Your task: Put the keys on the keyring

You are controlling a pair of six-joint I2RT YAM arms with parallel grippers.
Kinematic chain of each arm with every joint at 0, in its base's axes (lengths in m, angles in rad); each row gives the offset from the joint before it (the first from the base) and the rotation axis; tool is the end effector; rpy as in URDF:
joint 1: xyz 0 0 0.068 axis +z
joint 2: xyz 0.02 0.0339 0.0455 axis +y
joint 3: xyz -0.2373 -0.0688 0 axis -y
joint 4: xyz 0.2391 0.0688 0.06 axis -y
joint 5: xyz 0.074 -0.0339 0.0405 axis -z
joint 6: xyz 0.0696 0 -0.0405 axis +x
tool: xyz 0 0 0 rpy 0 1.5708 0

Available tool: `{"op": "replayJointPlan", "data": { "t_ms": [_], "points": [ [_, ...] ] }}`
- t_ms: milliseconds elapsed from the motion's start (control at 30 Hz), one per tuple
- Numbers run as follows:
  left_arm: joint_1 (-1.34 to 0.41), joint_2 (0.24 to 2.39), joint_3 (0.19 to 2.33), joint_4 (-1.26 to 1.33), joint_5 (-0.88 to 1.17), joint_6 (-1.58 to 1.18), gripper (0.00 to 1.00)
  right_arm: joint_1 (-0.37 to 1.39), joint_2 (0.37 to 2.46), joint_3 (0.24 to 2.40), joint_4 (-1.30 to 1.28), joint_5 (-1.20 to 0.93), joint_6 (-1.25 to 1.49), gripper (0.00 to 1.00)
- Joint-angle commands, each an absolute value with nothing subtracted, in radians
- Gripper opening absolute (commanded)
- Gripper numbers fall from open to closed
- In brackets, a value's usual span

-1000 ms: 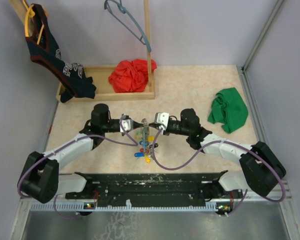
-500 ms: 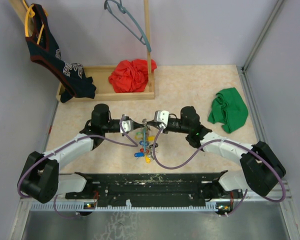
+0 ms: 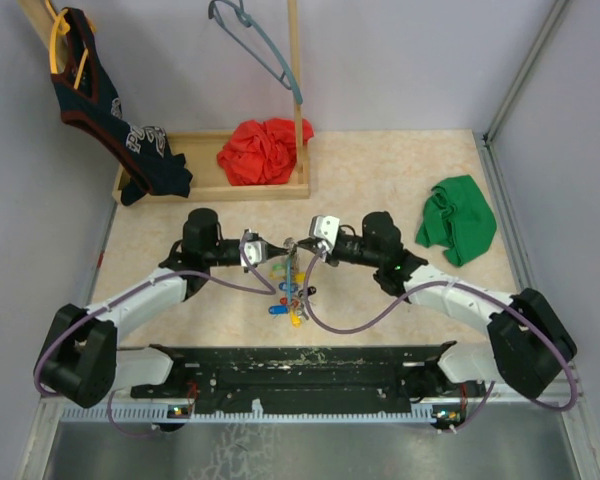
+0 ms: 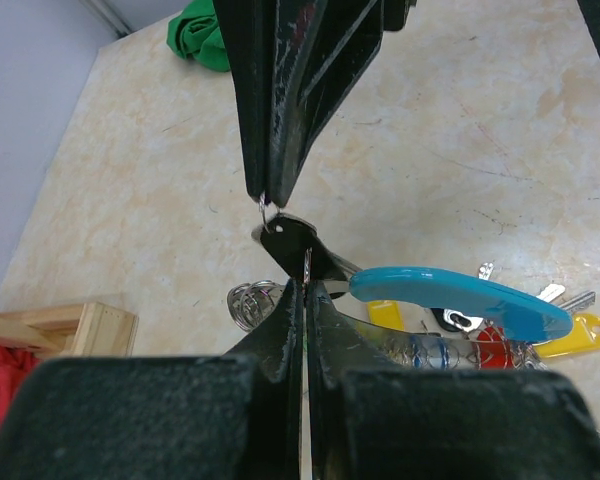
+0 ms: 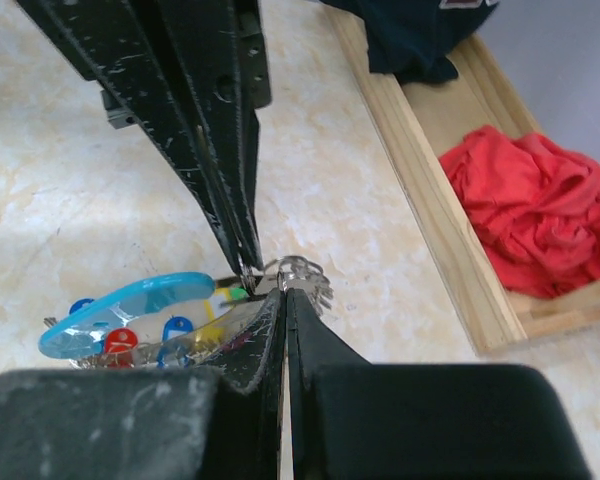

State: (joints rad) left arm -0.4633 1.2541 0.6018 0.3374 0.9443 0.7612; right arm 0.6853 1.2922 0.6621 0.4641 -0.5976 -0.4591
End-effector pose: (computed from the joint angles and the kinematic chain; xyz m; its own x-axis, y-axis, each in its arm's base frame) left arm 0.2268 -0.1763 0.2060 0.4554 0.2246 -0.8615 0.8797 0.0350 0.4742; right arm 0.2176 0.2284 0.2275 0.3076 -0.2217 -0.9253 -0.9109 0.2126 -0.3537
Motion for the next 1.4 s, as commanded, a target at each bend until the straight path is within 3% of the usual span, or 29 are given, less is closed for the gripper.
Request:
{"op": "replayJointPlan", "data": {
  "t_ms": [0, 333, 567, 700, 1033, 1367],
  "points": [
    [-0.469, 1.218, 0.587, 0.360, 0.913, 0.777, 0.00, 0.692, 1.182, 0.658, 0.368, -0.457, -0.320, 0.00],
    [-0.469, 1.197, 0.554, 0.444, 0.828, 0.709, 0.00, 0.716, 0.971, 0.672, -0.300, -0.144, 0.136, 0.00],
    [-0.468, 1.194, 0.552, 0.449, 0.815, 0.689, 0.00, 0.767, 1.059, 0.718, -0.462, 0.034, 0.269, 0.00],
    [-0.468, 1.193, 0.552, 0.445, 0.806, 0.688, 0.00, 0.772, 1.193, 0.705, -0.362, 0.146, 0.267, 0.00],
    [-0.469, 1.190, 0.550, 0.437, 0.777, 0.692, 0.00, 0.781, 1.410, 0.582, 0.207, 0.319, 0.216, 0.00],
    [-0.468, 1.200, 0.546, 0.449, 0.772, 0.689, 0.00, 0.781, 1.479, 0.595, 0.158, 0.321, 0.256, 0.00]
  ]
}}
